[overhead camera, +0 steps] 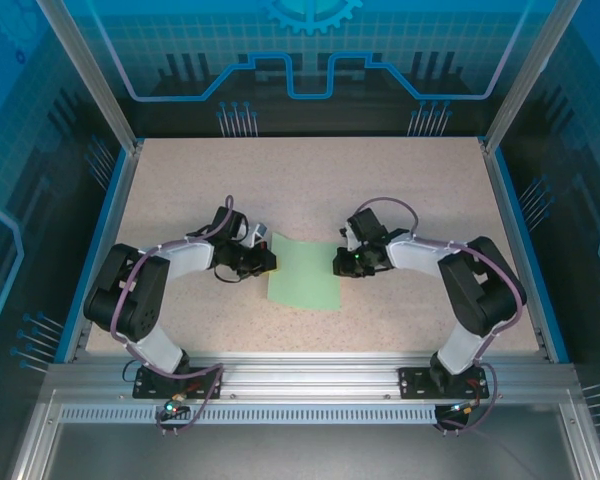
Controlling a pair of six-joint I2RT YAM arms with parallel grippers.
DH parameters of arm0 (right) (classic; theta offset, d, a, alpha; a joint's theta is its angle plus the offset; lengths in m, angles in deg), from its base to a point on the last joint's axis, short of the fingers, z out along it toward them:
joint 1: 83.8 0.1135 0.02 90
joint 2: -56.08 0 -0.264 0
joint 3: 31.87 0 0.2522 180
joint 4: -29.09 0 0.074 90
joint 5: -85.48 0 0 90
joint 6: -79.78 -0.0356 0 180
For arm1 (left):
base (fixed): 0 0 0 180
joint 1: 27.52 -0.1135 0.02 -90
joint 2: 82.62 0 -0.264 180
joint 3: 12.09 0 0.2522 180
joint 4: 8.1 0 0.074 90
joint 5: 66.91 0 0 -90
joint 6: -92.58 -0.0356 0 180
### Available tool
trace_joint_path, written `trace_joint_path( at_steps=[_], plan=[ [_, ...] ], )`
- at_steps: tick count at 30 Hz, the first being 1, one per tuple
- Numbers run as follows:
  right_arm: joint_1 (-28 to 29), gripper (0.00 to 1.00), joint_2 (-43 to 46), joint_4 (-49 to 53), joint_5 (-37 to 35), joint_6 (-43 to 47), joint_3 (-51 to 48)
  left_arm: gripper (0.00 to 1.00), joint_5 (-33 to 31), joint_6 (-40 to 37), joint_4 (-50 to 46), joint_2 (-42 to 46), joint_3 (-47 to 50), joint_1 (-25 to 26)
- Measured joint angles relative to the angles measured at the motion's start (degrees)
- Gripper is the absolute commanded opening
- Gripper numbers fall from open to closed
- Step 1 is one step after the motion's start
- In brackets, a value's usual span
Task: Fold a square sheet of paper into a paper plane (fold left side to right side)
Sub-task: First fold in half a square sheet of paper at the center of the table.
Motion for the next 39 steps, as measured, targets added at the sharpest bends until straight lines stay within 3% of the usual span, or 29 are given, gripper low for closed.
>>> trace_joint_path(
  at_steps=[7,16,21,31,39],
  plan=[
    [0.9,0.06,-2.5,-0.3,-0.5,-0.6,1.2,0.16,0.0,-0.2,-1.2,0.1,-1.1,0.5],
    [1.0,0.06,-2.7,0.4,-0.9,-0.6,1.7,0.50,1.6,0.4,-1.7,1.7,-4.0,3.7],
    [1.0,0.07,-2.7,0.2,-0.9,-0.6,1.6,0.62,3.0,1.9,-0.6,1.5,-5.8,7.1],
    [1.0,0.18,-2.3,-0.7,-0.7,-0.9,1.2,0.63,3.7,4.4,2.2,-4.0,-8.1,10.1],
    [0.7,0.36,5.2,-1.1,-1.0,-1.3,-0.3,0.50,3.4,5.0,3.0,-6.2,-9.1,11.0]
  ],
)
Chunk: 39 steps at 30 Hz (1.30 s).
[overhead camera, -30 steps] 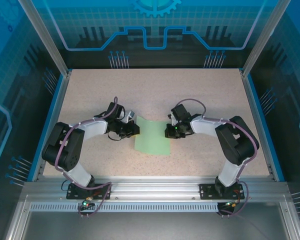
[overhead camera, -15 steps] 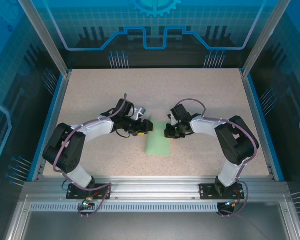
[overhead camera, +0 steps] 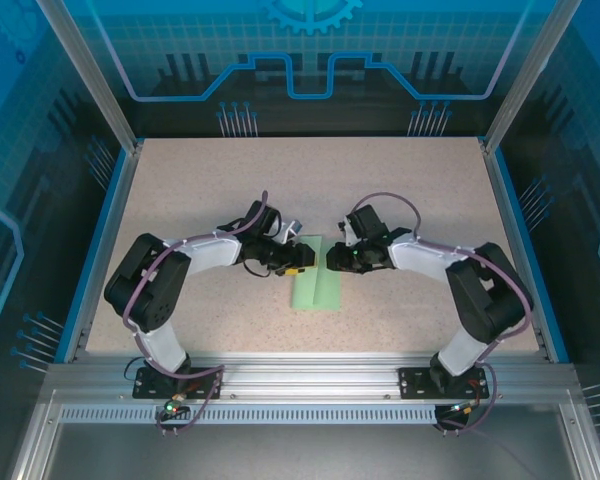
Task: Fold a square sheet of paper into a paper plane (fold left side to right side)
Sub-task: First fold in half a square sheet of paper at the center of the table.
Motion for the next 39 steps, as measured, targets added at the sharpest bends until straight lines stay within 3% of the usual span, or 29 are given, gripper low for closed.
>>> trace_joint_path(
  at_steps=[5,10,18,23,29,35,39],
  plan=[
    [-0.9,0.42,6.3,-2.9,2.2,-1.7,-3.6,0.32,-0.9,0.5,0.1,0.0,0.0,0.0],
    [-1.0,0.45,7.0,-8.3,7.3,-5.3,-7.0,0.18,-1.9,0.7,0.0,0.0,-0.5,0.0],
    [0.0,0.44,3.6,-14.6,11.8,-9.4,-7.8,0.13,-2.5,0.8,-0.1,0.0,-0.7,0.0],
    [0.5,0.34,1.4,-16.3,12.6,-10.6,-7.8,0.12,-2.6,0.7,-0.9,0.0,-0.7,0.0],
    [0.5,0.06,0.7,-16.5,12.5,-10.7,-7.4,0.15,-2.6,0.5,-1.2,0.0,-0.7,0.0],
    [0.5,0.04,0.7,-14.6,11.1,-9.6,-6.9,0.30,-5.0,-0.9,-3.5,0.7,-0.7,0.0],
    [0.5,0.04,0.4,-10.6,8.0,-8.2,-5.9,0.49,-8.7,-2.1,-6.9,3.7,-0.8,0.0]
  ],
)
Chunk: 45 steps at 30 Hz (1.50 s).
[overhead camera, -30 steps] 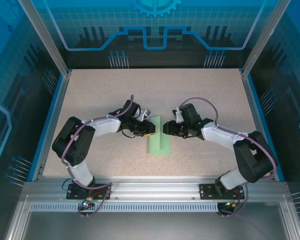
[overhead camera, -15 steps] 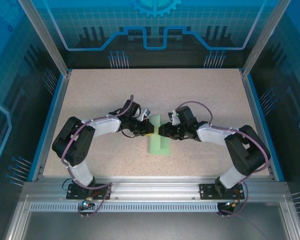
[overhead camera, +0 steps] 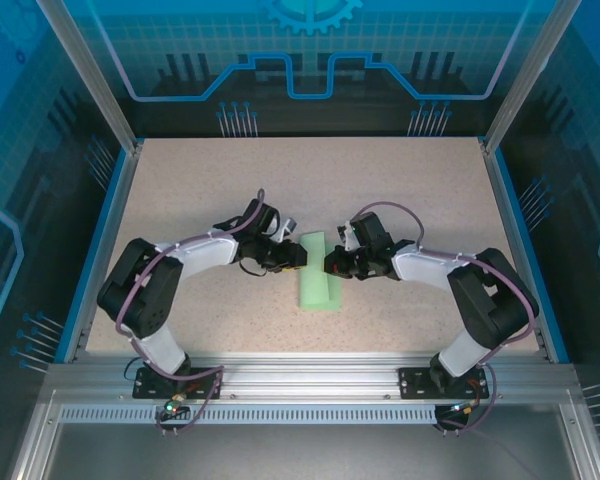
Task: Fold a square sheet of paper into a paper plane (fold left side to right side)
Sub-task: First fold in half a square sheet of paper at the center of the table.
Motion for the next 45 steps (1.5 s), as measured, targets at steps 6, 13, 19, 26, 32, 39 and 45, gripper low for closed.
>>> trace_joint_path(
  at_steps=[6,13,19,26,32,39,45],
  plan=[
    [0.0,0.05,-0.7,5.1,-4.3,1.7,1.3,0.58,-4.8,-0.6,-3.6,1.7,-0.7,0.0],
    [0.0,0.05,-1.7,7.6,-6.3,2.3,1.4,0.61,-6.7,-0.3,-5.1,-2.1,-2.5,2.1],
    [0.0,0.06,-2.3,8.4,-6.8,2.6,1.5,0.60,-7.7,0.1,-5.9,-5.9,-5.4,4.0],
    [0.0,0.08,-2.7,9.4,-7.7,3.0,2.2,0.55,-10.2,1.1,-7.7,-9.0,-8.5,5.4],
    [0.0,0.15,-2.8,9.7,-7.7,3.6,2.3,0.53,-12.7,1.1,-9.9,-11.4,-10.6,6.6],
    [0.0,0.36,-2.2,12.1,-10.2,4.6,2.4,0.53,-14.3,1.1,-12.3,-12.3,-12.5,7.3],
    [-0.3,0.54,5.8,14.1,-15.1,4.8,1.5,0.53,-15.6,1.1,-14.6,-13.3,-14.4,7.9]
  ],
)
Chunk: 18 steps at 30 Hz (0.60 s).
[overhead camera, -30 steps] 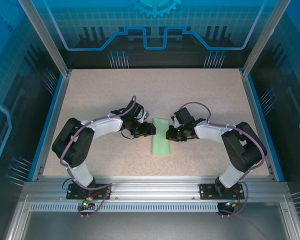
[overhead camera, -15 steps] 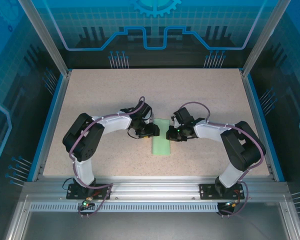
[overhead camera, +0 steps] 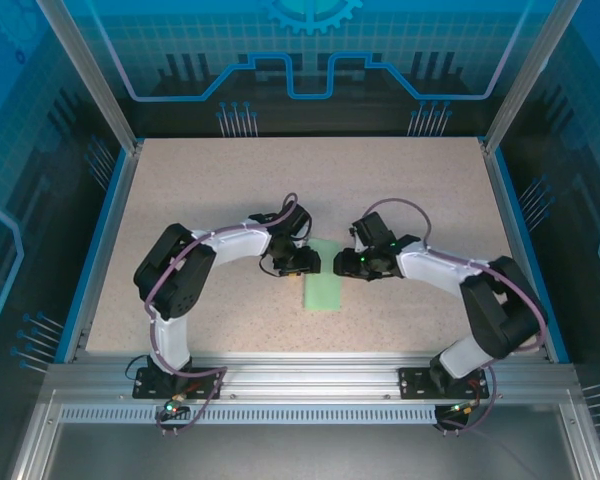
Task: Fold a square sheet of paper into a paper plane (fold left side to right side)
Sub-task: First fold in half a square sheet of paper at the center of the table.
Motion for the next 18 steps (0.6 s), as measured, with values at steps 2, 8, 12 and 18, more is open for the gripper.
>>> trace_joint_path(
  at_steps=[2,8,12,18],
  plan=[
    [-0.5,0.62,3.8,-0.1,-1.4,-0.3,-1.2,0.53,-0.5,0.0,-0.8,-0.4,-0.7,0.2],
    [-3.3,0.77,13.7,0.0,-3.7,-2.4,-7.3,0.54,-1.8,0.0,-3.3,-1.5,-2.7,0.7],
    [-5.0,0.78,17.8,0.8,-4.7,-3.0,-9.5,0.54,-2.1,0.0,-4.2,-2.0,-3.5,0.9],
    [-6.1,0.79,21.5,1.7,-5.0,-3.1,-10.6,0.53,-2.5,0.1,-4.8,-2.3,-4.0,1.0]
  ],
)
